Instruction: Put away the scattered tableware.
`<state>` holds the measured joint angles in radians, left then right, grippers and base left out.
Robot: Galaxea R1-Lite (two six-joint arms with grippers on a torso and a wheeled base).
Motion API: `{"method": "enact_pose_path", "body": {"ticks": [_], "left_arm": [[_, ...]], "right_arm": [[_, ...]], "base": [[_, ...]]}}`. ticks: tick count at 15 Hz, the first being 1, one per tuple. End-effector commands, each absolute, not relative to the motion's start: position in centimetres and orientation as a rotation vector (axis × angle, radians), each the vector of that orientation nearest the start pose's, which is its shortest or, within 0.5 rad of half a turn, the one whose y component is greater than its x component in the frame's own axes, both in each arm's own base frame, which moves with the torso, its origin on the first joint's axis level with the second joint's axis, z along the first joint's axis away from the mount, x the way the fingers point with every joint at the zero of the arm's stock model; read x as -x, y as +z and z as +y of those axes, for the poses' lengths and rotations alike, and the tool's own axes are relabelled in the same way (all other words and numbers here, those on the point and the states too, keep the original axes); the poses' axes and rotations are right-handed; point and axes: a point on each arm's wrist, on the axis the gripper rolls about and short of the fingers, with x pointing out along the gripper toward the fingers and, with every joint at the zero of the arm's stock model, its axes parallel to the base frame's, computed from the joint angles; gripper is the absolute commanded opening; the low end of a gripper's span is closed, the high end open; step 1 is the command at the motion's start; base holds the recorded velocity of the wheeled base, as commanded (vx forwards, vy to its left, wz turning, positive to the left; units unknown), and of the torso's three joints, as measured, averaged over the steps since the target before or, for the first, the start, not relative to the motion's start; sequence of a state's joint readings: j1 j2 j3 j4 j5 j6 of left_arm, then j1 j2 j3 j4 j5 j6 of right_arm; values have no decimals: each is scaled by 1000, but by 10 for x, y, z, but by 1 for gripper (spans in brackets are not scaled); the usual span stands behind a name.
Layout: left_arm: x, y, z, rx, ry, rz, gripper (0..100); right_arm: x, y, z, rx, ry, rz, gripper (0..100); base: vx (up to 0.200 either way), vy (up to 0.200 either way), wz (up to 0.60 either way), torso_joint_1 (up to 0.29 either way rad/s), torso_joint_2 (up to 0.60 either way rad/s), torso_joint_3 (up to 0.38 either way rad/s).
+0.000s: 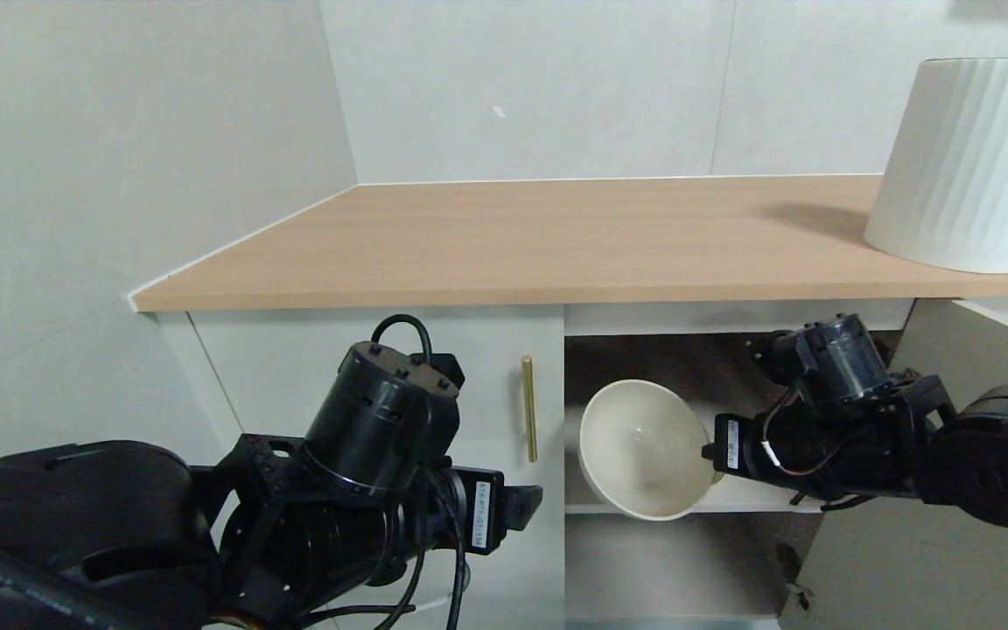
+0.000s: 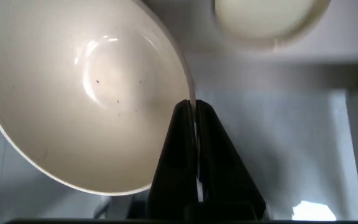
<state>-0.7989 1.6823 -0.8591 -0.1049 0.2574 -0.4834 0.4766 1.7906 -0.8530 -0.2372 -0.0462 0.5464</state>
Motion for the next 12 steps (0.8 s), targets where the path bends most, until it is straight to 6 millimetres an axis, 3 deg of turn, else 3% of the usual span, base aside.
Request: {"method": "enact_pose_path", "body": {"ticks": [1, 12], "left_arm": [[-202, 154, -200, 89, -350, 731, 100], [-204, 151, -201, 83, -346, 742, 100]], "right_arm": [[-280, 110, 135, -325, 157, 769, 0], [-329, 77, 116, -350, 15, 753, 0]], "base": [[0, 0, 0, 0, 0, 0], [0, 0, 0, 0, 0, 0]]}}
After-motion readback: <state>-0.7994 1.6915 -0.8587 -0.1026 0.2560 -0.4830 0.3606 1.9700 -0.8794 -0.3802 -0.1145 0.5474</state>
